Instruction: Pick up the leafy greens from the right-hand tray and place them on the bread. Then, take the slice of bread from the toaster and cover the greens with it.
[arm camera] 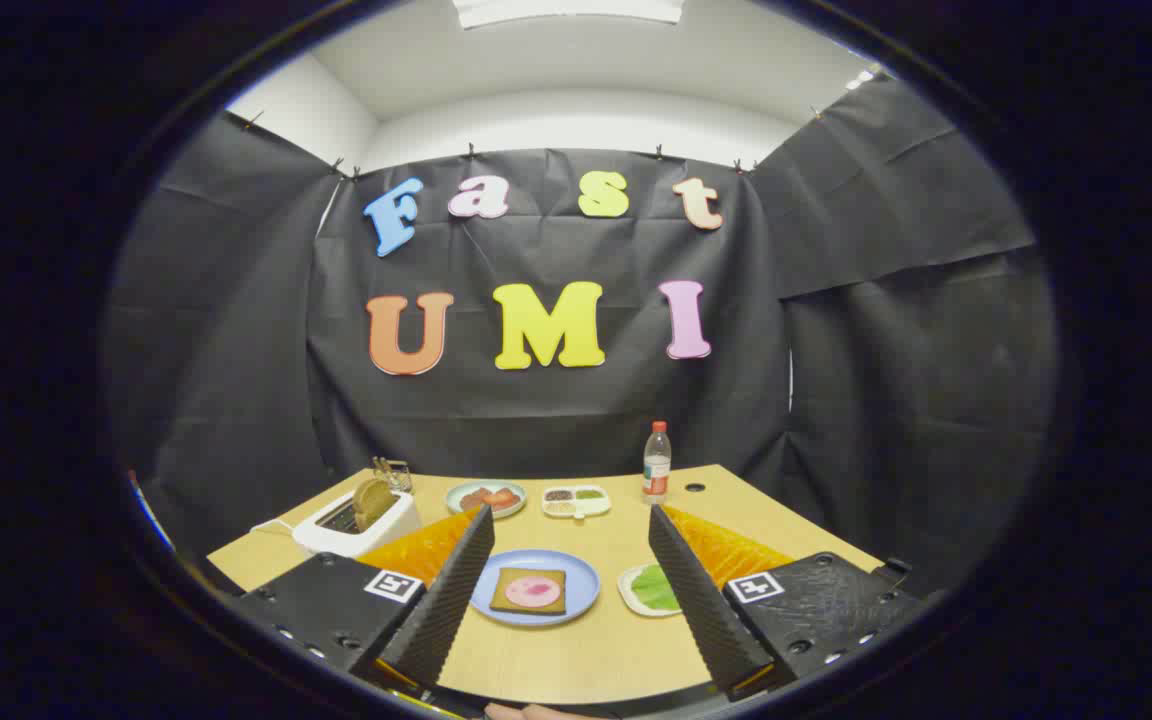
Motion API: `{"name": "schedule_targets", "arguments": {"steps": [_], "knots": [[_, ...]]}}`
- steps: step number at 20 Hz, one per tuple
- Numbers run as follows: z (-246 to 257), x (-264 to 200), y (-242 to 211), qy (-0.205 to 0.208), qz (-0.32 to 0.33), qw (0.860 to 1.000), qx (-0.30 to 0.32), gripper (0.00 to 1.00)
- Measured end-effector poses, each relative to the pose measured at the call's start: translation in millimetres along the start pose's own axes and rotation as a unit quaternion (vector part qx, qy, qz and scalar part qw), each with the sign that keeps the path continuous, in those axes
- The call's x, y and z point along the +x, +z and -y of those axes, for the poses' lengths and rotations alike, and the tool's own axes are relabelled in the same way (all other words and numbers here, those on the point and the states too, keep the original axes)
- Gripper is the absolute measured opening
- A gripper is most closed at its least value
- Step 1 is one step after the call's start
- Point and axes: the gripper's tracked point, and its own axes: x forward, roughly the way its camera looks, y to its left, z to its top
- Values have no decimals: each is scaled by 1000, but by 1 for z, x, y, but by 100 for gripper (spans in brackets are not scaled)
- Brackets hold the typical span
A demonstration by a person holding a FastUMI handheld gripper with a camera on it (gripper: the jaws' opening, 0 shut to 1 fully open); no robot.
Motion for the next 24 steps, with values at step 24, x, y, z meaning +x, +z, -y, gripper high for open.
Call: {"name": "schedule_targets", "arguments": {"steps": [24], "knots": [[58,66,-64,-21,-55,998,-22,94]]}}
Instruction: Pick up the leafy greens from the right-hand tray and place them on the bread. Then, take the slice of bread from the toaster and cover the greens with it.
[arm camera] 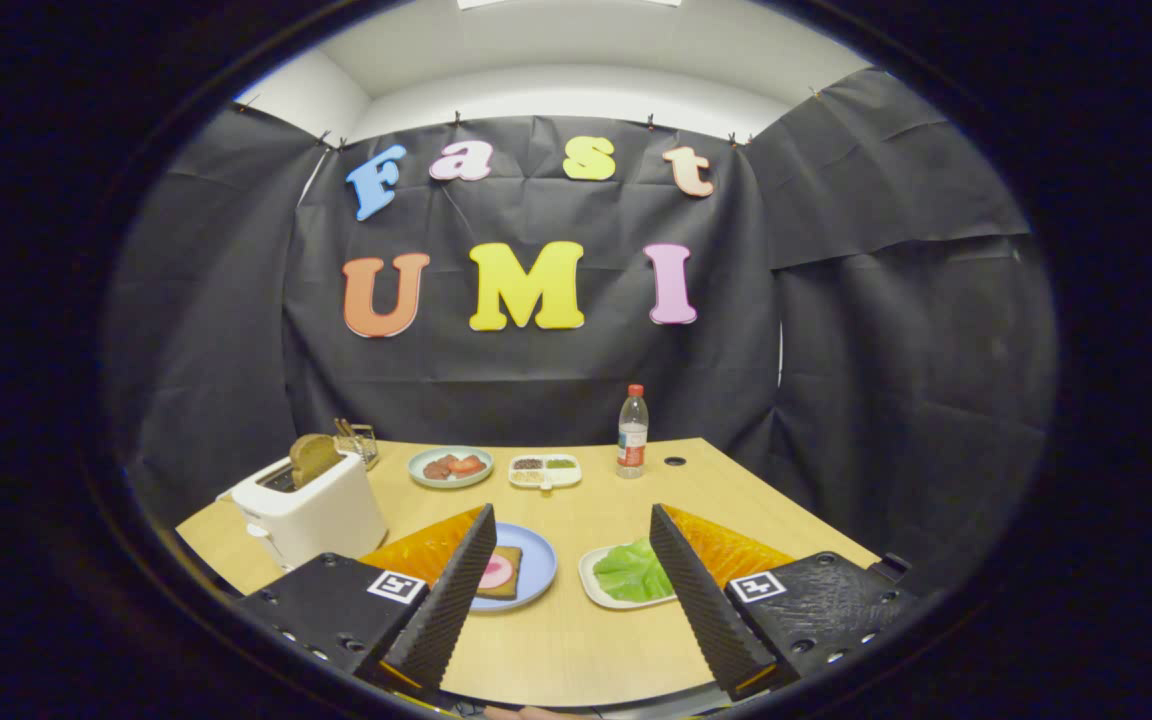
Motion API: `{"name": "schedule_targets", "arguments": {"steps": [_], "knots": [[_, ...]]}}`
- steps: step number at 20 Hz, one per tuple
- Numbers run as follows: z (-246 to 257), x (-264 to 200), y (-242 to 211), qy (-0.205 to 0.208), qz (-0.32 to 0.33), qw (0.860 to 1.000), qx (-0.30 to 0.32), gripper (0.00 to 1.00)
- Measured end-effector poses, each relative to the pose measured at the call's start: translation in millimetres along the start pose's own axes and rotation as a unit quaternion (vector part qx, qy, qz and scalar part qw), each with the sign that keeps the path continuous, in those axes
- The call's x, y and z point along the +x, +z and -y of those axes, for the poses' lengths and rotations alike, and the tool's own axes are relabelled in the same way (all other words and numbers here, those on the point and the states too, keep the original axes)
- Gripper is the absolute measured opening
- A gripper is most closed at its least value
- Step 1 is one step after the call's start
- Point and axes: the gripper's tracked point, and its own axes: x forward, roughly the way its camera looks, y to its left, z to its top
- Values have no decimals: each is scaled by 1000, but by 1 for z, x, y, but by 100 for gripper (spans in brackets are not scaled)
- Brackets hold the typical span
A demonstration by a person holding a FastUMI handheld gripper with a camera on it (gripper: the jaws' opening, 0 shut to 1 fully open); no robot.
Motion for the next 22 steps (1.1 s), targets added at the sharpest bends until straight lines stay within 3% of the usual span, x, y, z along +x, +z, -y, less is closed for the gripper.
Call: {"name": "schedule_targets", "arguments": {"steps": [6,12,19,22], "knots": [[44,85,-58,-27,-69,996,-44,94],[86,138,-107,-46,-153,984,-79,95],[89,164,-159,-10,-266,961,-68,93],[85,164,-170,3,-301,952,-60,86]]}}
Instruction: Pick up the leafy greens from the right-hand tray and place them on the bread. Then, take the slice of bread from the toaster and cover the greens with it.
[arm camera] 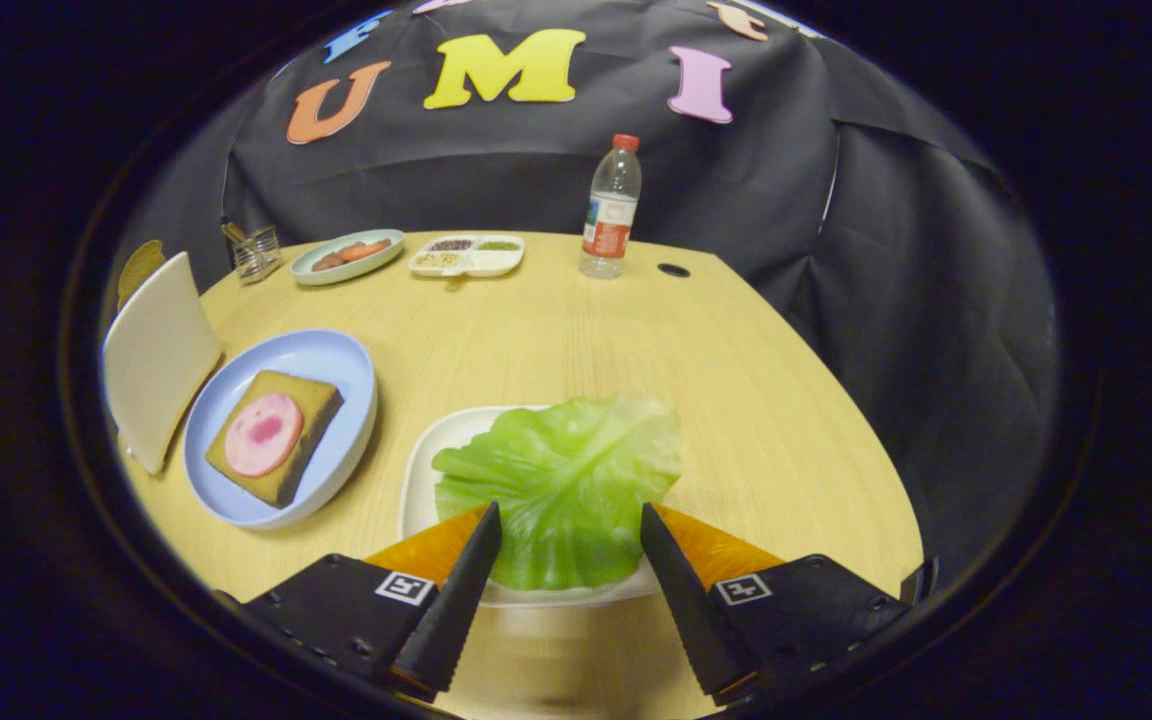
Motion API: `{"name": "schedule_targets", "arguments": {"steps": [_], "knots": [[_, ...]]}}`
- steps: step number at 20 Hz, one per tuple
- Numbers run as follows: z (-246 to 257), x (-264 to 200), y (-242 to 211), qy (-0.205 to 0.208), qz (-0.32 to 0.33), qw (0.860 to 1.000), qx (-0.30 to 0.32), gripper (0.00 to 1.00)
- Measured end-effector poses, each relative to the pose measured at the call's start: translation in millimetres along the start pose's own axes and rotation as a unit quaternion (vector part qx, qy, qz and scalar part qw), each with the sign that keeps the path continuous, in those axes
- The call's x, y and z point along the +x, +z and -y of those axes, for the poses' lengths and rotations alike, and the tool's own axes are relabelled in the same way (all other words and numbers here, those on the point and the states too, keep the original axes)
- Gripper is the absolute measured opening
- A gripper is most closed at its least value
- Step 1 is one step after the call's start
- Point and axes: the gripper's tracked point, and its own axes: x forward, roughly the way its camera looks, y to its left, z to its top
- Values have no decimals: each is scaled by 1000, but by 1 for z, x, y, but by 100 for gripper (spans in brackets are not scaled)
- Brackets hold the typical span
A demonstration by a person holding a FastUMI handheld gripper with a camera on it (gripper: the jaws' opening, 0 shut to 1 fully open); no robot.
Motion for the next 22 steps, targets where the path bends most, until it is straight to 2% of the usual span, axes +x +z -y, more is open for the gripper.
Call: {"name": "schedule_targets", "arguments": {"steps": [2,3,4,5,9,11,14,22], "knots": [[-7,4,-1,14,-9,1000,18,73],[-10,5,-1,20,-13,999,29,61],[-11,6,-3,27,-16,999,38,59],[-12,6,-2,34,-18,998,45,52],[-17,1,-1,40,-11,998,52,45],[-16,4,-1,23,-12,998,57,6],[-12,-4,4,-5,-4,998,64,1],[-40,-60,38,36,37,996,70,0]]}}
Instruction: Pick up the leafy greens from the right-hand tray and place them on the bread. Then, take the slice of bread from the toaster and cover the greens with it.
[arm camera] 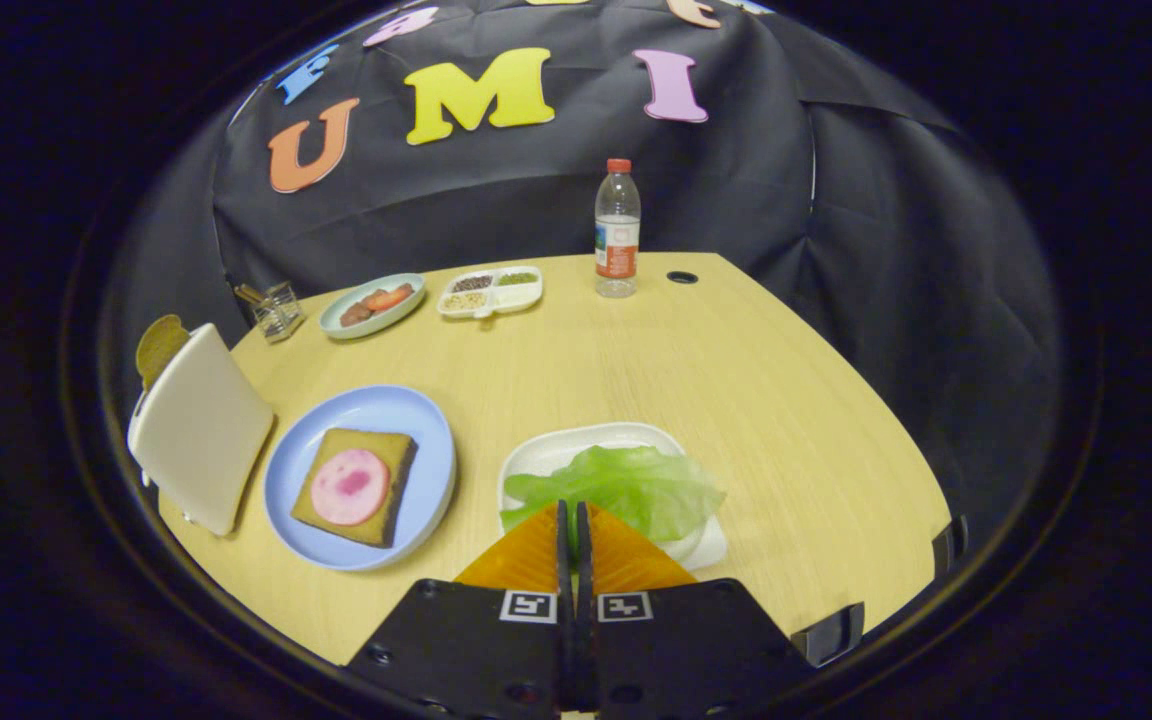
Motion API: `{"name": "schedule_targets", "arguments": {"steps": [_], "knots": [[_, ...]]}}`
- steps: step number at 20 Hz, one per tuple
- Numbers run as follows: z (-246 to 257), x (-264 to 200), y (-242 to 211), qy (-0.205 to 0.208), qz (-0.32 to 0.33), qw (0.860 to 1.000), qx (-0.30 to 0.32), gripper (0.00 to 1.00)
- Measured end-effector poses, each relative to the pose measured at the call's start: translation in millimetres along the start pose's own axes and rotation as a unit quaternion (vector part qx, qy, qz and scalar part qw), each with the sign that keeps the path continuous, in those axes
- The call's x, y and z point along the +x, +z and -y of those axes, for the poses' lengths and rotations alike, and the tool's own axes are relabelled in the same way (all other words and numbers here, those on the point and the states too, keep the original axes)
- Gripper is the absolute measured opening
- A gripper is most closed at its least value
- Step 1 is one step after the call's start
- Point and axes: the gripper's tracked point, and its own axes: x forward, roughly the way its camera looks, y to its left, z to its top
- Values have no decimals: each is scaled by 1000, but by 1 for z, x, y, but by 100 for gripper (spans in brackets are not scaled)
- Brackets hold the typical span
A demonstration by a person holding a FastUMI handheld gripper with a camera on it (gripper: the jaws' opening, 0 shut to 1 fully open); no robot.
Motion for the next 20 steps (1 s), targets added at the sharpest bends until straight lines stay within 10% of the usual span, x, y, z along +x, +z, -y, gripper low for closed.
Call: {"name": "schedule_targets", "arguments": {"steps": [13,20], "knots": [[-153,-22,41,121,71,989,-46,0],[-181,24,-1,114,54,989,-80,0]]}}
